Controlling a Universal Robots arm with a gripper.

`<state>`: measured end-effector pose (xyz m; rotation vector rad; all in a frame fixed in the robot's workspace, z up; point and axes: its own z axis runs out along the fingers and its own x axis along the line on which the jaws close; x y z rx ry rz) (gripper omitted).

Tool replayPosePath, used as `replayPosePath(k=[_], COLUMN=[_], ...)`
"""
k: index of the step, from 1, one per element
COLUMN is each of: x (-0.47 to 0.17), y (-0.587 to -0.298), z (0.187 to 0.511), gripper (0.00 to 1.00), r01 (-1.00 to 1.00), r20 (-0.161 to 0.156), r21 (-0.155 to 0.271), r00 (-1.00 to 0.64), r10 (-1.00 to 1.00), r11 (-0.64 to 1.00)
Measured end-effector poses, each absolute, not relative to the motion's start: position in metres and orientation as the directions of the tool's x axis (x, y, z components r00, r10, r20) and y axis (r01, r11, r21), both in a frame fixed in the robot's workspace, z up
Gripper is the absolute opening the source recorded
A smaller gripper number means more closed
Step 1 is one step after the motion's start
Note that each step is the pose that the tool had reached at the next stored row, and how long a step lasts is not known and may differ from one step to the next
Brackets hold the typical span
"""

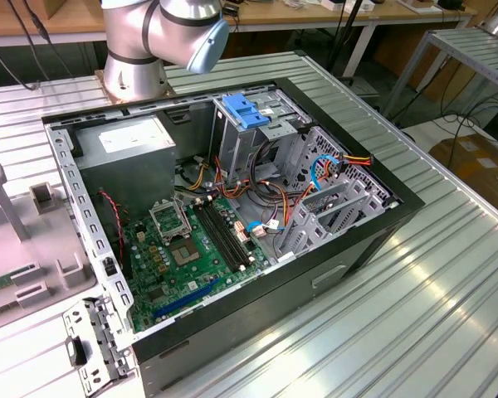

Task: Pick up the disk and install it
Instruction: 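Pick up the disk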

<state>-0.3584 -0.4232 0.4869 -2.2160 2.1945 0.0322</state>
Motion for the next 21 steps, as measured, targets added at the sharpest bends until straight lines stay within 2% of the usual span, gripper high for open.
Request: replayPosePath(k=[21], x=[-0.343], y=[-0.433], z=[0.487], gripper=[0.36], r01=[-1.000], r20=[-0.031], r21=[-0.002], r00=[0.010], r10=[-0.999], r11=[-0.010])
